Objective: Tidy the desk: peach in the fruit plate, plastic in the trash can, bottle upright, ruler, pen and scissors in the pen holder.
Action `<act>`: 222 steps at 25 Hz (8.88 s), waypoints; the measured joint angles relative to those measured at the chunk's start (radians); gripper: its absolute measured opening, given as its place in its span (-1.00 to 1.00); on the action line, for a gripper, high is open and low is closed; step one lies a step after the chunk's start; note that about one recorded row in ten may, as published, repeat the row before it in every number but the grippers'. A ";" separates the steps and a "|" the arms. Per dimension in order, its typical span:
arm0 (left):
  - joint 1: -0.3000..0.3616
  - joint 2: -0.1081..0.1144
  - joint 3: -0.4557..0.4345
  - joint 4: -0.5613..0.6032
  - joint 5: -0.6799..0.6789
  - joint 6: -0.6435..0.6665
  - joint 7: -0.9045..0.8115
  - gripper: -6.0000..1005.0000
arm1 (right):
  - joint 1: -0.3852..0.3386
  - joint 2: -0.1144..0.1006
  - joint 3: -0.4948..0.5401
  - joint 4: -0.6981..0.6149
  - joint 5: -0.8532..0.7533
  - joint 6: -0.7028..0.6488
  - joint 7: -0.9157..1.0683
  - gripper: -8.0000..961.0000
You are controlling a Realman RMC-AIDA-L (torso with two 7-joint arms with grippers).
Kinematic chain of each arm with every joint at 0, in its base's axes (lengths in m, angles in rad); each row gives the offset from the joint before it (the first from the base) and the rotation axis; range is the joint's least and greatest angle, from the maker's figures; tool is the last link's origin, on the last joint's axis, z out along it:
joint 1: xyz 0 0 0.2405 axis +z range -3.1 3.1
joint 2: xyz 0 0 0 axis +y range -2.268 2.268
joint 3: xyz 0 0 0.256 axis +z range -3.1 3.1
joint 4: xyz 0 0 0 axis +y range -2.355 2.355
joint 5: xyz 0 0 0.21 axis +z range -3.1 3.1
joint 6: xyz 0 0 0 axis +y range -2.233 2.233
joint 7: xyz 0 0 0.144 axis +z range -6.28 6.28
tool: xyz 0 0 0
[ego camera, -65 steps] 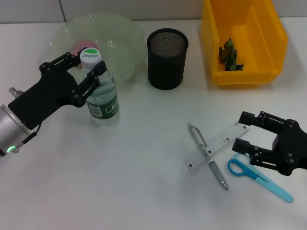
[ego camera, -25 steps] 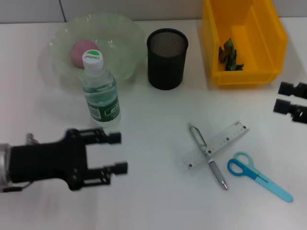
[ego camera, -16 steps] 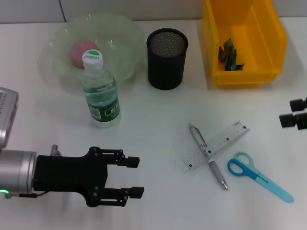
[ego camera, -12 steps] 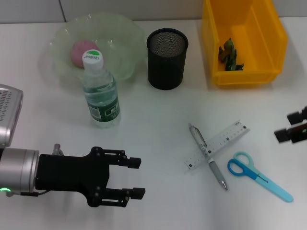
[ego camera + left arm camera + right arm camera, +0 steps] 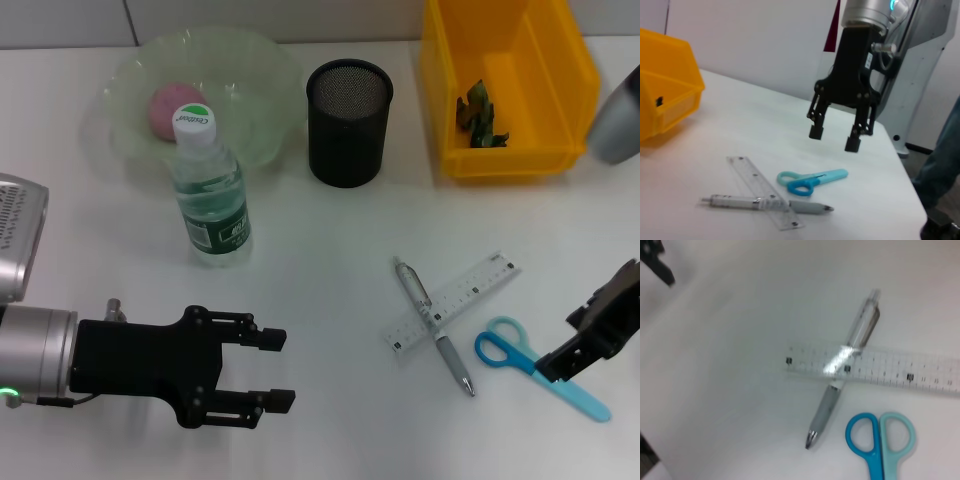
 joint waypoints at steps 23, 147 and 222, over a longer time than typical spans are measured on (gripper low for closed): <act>0.002 -0.005 -0.001 -0.008 0.000 -0.060 -0.012 0.36 | 0.009 0.001 -0.236 0.095 -0.091 0.144 0.087 0.32; 0.014 -0.002 -0.051 0.000 -0.009 -0.081 -0.039 0.36 | 0.123 -0.004 0.267 0.410 0.477 0.224 -0.789 0.40; 0.020 -0.011 -0.114 0.000 -0.009 -0.067 -0.043 0.36 | 0.098 -0.004 0.418 0.784 1.360 0.560 -1.335 -0.18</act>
